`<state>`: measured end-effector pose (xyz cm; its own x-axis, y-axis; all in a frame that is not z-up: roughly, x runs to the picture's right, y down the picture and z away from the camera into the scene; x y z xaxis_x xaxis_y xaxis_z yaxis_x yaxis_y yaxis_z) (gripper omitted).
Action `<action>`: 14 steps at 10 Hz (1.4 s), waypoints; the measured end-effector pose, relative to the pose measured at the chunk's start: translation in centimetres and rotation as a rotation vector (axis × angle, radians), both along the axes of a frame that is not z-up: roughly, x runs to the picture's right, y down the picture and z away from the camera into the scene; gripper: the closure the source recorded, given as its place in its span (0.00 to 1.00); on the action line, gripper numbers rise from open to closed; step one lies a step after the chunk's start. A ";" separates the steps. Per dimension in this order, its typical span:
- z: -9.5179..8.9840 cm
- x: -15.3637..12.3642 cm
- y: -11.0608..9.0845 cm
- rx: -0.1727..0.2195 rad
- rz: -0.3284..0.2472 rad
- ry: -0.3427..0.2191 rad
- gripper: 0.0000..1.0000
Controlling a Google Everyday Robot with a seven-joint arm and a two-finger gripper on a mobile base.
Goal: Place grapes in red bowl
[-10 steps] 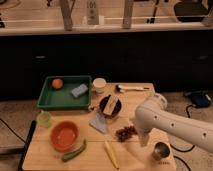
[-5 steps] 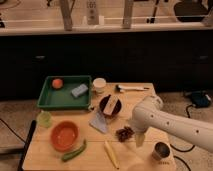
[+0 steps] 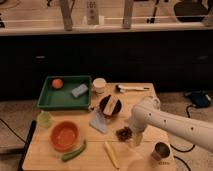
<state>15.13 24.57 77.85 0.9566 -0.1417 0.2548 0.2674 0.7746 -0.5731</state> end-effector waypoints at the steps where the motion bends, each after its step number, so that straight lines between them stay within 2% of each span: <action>1: 0.3 0.1 0.2 -0.004 0.006 0.000 0.20; 6: 2.0 0.5 1.1 -0.025 0.031 -0.006 0.20; 14: 3.4 1.6 1.6 -0.050 0.050 -0.007 0.21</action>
<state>16.70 26.14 81.27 0.9604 -0.0810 0.2667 0.2333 0.7574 -0.6099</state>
